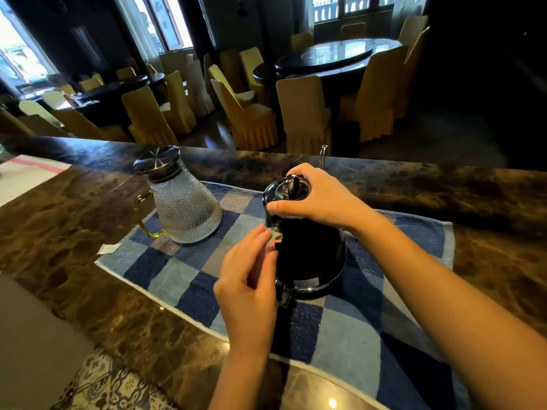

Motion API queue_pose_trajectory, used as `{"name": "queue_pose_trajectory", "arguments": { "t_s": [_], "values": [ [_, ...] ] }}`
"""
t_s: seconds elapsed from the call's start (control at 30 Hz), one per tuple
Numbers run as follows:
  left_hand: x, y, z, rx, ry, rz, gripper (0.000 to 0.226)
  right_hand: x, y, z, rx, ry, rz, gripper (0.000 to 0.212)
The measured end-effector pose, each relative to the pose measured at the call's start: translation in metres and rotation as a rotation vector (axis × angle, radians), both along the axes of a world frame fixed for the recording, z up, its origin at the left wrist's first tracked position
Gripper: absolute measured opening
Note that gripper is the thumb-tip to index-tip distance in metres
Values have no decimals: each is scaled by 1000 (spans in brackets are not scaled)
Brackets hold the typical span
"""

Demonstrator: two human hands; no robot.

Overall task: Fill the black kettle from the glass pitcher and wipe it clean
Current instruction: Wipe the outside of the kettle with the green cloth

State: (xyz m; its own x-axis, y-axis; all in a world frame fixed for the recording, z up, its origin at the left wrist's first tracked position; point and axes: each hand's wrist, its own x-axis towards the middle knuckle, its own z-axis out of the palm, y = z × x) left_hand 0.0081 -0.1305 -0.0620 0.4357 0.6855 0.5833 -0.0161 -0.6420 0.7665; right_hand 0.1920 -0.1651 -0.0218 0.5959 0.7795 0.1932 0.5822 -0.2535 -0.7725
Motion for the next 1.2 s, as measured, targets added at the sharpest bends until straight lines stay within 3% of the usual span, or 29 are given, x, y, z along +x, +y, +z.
{"name": "queue_pose_trajectory", "arguments": {
  "t_s": [0.13,0.23,0.4,0.57,0.67,0.77,0.83,0.9,0.93,1.0,1.07,1.13,1.2],
  "values": [
    [5,19,24,-72,122,-117,17,-5,-3,0,44,-12,-44,77],
    [0,24,35,37,242,-157,15,-9,-4,-4,74,-8,-85,71],
    [-10,24,42,98,262,-217,15,-13,-12,-9,154,115,-8,64],
    [2,32,59,-180,96,-341,12,-21,-28,-8,143,239,96,54],
    [17,31,78,-311,-30,-420,14,-32,-41,6,364,199,52,44],
    [39,24,93,-397,-75,-490,16,-41,-53,19,482,273,177,34],
    [50,19,96,-352,-72,-508,20,-41,-55,20,573,378,145,26],
    [53,16,91,-196,-6,-509,20,-33,-56,18,672,471,-22,12],
    [54,19,84,-55,106,-454,28,-25,-57,17,725,516,-113,13],
    [54,28,61,239,473,-278,69,-8,-61,15,812,593,-220,15],
    [54,34,43,250,637,-200,92,3,-60,10,754,481,-235,14],
    [58,40,36,211,581,-246,96,2,-51,0,621,248,-156,13],
    [59,49,41,247,573,-320,92,-8,-37,-7,504,145,10,10]
  ]
}}
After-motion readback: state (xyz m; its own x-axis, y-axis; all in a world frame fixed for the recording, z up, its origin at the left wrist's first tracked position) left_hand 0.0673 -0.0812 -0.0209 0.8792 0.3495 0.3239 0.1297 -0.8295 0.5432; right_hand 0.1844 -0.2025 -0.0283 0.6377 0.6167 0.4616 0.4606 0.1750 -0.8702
